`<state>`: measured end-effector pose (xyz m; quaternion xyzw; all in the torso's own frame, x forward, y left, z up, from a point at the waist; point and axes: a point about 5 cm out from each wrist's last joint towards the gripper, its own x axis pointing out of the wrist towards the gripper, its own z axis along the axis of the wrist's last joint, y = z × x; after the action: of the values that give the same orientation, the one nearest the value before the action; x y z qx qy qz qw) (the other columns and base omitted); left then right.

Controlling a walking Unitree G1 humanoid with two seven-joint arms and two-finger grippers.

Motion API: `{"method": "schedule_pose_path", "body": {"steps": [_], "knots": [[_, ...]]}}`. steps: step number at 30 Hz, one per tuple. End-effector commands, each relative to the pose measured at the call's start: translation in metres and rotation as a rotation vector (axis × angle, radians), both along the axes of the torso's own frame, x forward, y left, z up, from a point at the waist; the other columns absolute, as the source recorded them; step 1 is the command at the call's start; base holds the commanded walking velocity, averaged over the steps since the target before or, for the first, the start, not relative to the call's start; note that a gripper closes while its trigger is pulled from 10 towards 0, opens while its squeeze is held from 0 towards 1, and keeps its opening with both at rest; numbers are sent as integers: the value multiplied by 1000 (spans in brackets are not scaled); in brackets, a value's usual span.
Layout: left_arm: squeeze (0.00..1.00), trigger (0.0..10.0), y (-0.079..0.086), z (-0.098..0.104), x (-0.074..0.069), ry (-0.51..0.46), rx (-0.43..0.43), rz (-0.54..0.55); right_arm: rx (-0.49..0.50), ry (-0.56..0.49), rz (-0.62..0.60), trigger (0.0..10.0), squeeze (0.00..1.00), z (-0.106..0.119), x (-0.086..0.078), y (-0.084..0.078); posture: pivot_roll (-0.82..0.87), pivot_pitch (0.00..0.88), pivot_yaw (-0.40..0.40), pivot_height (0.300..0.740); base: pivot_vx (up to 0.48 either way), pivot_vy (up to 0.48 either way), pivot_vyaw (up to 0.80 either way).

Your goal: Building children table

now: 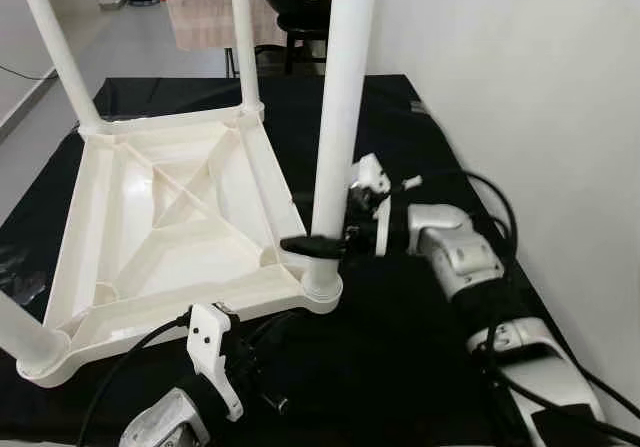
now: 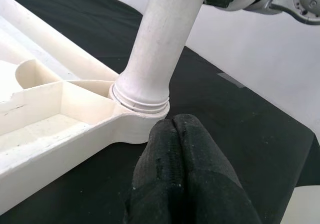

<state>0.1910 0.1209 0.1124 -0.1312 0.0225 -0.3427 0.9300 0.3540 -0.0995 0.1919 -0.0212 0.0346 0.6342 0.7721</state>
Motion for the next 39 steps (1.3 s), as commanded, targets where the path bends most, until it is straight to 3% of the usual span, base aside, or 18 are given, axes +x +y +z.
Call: {"method": "schedule_pose_path", "body": {"steps": [1,3,4,13,17,20,22,23,24,25,26,28,33,34,35,36,38,39], "knots": [[0,10000,0,-4,-1,16,11,4,18,27,10,3255,0,2,4,2,77,25,-69,740,0,0,0],[0,10000,0,-4,-1,16,11,4,18,27,10,3255,0,2,4,2,77,25,-69,740,0,0,0],[0,10000,-1,-4,-1,15,13,5,25,41,12,0,0,2,6,0,86,24,-71,740,0,0,0],[0,10000,-1,-4,-3,20,12,1,63,14,-6,0,0,-6,1,-27,75,30,-66,740,0,0,0],[0,10000,-1,-4,-3,20,12,1,63,5,-19,0,0,-7,1,-29,75,30,-66,740,0,0,0],[0,10000,-1,-4,-6,20,12,7,19,-17,-259,0,0,-31,-12,-36,71,42,-84,740,0,0,0],[0,10000,3,-4,-7,21,14,10,-32,97,-700,0,0,-74,-37,-9,52,57,-78,740,0,0,0],[0,10000,3,-4,-7,21,14,10,-32,97,-700,0,0,-74,-37,-9,52,57,-78,740,0,0,0],[0,10000,3,-3,-7,22,15,10,-37,125,-731,0,0,-87,-58,9,54,68,-66,740,0,0,0],[0,10000,3,-3,-7,22,15,10,-37,125,-731,0,0,-87,-58,9,54,68,-66,740,0,0,0],[0,10000,5,-4,-7,24,18,7,-39,91,-666,0,0,-85,-67,22,39,61,-54,740,0,0,0],[0,10000,5,-5,-7,29,17,2,-19,70,-549,0,0,-77,-66,30,44,55,-53,740,0,0,0],[0,10000,5,-5,-7,27,17,10,-35,62,-487,0,0,-79,-62,35,62,59,-63,740,0,0,0],[0,10000,4,-4,-6,21,22,22,-16,62,-430,10000,0,-75,-59,38,65,57,-64,740,0,0,0],[0,10000,4,-4,-6,21,22,22,-16,62,-430,10000,0,-75,-59,38,65,57,-64,740,0,0,0],[0,10000,4,-4,-6,20,23,23,6,55,-378,10000,675,-70,-57,39,64,56,-64,740,0,0,0],[0,10000,4,-4,-6,20,23,23,6,55,-378,10000,675,-70,-57,39,64,56,-64,740,0,0,0],[0,10000,4,-5,-5,20,23,21,25,56,-353,10000,1000,-65,-57,39,64,56,-64,740,0,0,0]]}}
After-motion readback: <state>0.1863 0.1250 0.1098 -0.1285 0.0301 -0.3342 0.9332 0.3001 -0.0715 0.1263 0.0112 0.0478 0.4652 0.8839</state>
